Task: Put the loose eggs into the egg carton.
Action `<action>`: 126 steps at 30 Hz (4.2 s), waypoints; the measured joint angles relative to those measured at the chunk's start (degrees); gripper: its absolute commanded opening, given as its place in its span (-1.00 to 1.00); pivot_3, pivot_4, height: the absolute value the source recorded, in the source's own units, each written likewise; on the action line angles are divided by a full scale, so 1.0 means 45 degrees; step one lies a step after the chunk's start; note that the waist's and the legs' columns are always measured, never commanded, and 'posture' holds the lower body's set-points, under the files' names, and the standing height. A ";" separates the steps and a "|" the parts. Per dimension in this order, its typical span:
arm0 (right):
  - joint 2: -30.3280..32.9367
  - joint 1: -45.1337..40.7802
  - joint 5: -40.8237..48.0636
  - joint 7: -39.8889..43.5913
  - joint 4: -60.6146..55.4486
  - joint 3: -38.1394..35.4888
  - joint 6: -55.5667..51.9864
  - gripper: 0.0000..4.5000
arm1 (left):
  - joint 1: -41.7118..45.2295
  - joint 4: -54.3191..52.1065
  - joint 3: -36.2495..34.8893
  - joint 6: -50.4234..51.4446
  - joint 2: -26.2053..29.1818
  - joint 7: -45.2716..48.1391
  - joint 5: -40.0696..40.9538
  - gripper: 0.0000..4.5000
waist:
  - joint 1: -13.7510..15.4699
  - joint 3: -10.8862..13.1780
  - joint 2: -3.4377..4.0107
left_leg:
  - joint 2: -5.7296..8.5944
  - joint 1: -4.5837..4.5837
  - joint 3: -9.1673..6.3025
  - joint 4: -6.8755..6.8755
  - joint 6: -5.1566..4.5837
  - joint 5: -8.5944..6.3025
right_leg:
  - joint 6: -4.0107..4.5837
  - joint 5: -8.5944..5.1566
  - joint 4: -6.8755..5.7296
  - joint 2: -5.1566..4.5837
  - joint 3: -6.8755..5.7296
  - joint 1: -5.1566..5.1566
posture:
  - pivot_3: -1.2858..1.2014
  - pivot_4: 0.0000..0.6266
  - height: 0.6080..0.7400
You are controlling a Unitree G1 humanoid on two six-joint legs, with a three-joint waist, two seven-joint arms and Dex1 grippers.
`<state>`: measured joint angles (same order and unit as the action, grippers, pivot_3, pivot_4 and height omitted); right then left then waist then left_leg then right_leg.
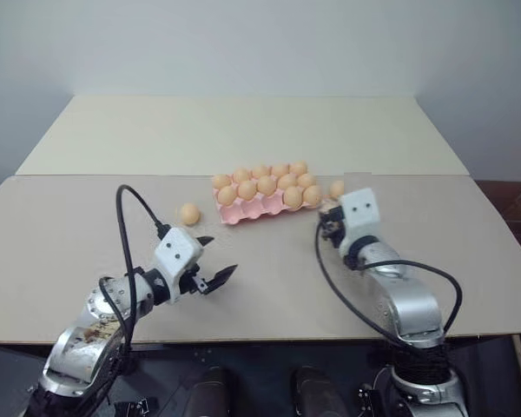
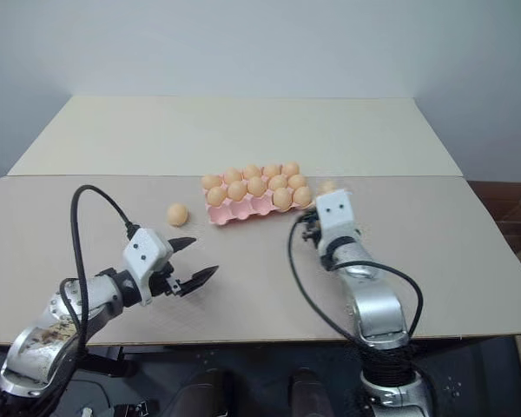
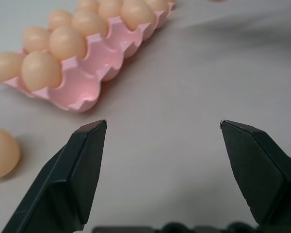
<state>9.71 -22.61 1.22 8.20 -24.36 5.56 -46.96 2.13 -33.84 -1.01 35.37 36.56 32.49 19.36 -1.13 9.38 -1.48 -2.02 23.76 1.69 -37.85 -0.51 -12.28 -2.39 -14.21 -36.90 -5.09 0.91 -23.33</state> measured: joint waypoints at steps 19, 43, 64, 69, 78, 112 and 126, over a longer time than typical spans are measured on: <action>-0.1518 -0.3223 -0.0464 0.0109 0.5860 0.1251 0.2625 -0.30 | 0.0556 -0.0454 -0.0064 0.1594 -0.0330 -0.0789 0.0084 0.80 | -0.0013 0.0001 -0.0002 | 0.0011 0.0008 0.0006 0.0000 0.0001 0.0000 | 0.0001 0.0000 -0.0016 -0.0010 -0.0005 -0.0011 | 0.03 -0.52 1.00; -0.1978 -0.3430 -0.0564 0.0129 0.6758 0.1097 0.4259 0.88 | 0.0626 -0.0550 -0.0059 0.1591 -0.0279 -0.0768 0.0123 0.80 | -0.0009 0.0001 -0.0002 | 0.0009 0.0010 -0.0018 0.0001 0.0001 -0.0001 | 0.0003 0.0001 -0.0022 -0.0014 -0.0004 -0.0016 | 0.03 -0.52 1.00; -0.1318 0.3485 0.2269 -0.0401 -0.2828 -0.0912 0.0596 0.94 | 0.0638 -0.0751 0.0015 0.0782 -0.0864 -0.0453 0.0321 0.80 | 0.0000 0.0001 -0.0002 | 0.0000 -0.0001 -0.0020 0.0005 0.0002 -0.0001 | 0.0007 -0.0001 -0.0009 -0.0002 0.0010 -0.0014 | 0.03 -0.52 1.00; -0.1201 0.1378 0.1970 -0.1075 -0.2057 -0.1117 0.0353 0.94 | 0.1174 -0.0573 0.0244 0.0712 -0.0885 -0.0318 0.0310 0.80 | 0.0040 0.0001 -0.0003 | 0.0008 0.0006 -0.0004 0.0005 0.0002 -0.0001 | 0.0005 -0.0002 0.0008 -0.0003 0.0006 -0.0007 | 0.03 -0.52 1.00; -0.0212 -0.1100 0.1244 -0.1465 0.1024 -0.1688 0.0157 0.94 | 0.2198 -0.0213 0.0889 0.0633 -0.1209 -0.0217 0.0256 0.80 | 0.0063 0.0003 -0.0006 | 0.0016 0.0012 0.0010 0.0003 0.0000 0.0000 | 0.0001 0.0004 0.0005 -0.0007 -0.0002 -0.0006 | 0.03 -0.52 1.00; 0.0959 -0.9831 0.0294 -0.2489 1.9880 -0.3163 0.5672 0.94 | 0.2350 0.0101 0.1618 0.0450 -0.1164 0.0055 0.0182 0.80 | -0.0205 0.0007 -0.0003 | 0.0015 0.0019 0.0021 0.0006 -0.0001 0.0000 | 0.0002 0.0005 -0.0005 -0.0009 0.0008 -0.0011 | 0.03 -0.52 1.00; 0.0959 -0.9981 0.0414 -0.2338 2.0833 -0.3507 0.6190 -0.22 | 0.2350 0.0101 0.1618 0.0450 -0.1163 0.0057 0.0050 0.80 | -0.0248 0.0008 -0.0002 | 0.0015 0.0019 0.0020 0.0006 -0.0001 0.0001 | 0.0002 0.0005 -0.0005 -0.0010 0.0007 -0.0011 | 0.03 -0.52 1.00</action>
<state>14.03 -67.52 3.09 -2.32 69.39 -10.22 -19.10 12.70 -33.38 6.28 37.39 31.32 32.74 19.59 -2.24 9.42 -1.49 -1.95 23.85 1.78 -37.82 -0.51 -12.28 -2.38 -14.19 -36.92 -5.13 0.94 -23.38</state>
